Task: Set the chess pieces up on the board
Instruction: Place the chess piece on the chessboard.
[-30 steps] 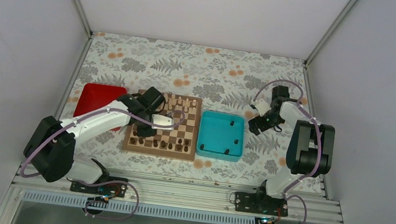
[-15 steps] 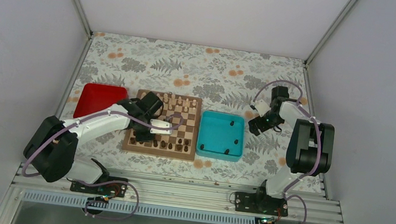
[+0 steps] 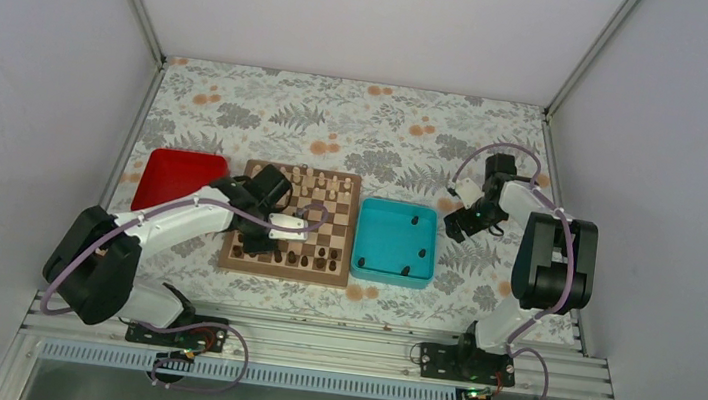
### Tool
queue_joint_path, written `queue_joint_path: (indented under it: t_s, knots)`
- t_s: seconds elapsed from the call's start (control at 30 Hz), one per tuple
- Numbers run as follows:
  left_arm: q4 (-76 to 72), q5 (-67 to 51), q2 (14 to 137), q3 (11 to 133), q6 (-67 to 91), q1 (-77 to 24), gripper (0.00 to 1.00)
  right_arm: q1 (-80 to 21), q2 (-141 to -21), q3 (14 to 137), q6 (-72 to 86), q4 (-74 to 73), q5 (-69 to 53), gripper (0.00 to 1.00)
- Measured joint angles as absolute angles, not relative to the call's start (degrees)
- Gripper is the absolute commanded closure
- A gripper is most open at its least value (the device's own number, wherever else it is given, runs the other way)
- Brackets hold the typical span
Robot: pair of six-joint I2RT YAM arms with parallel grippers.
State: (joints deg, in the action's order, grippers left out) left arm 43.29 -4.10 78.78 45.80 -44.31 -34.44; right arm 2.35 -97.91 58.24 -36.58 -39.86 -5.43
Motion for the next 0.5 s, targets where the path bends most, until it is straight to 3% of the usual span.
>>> queue_joint_path:
  t_s: [0.27, 0.5]
  knots:
    - [43.0, -4.1, 79.3, 45.3, -44.3, -34.2, 0.9, 2.3, -97.9, 58.2, -36.6, -39.9, -5.4, 0.0]
    - [43.0, -4.1, 79.5, 45.3, -44.3, -34.2, 0.79, 2.3, -97.9, 58.2, -36.6, -39.9, -5.4, 0.0]
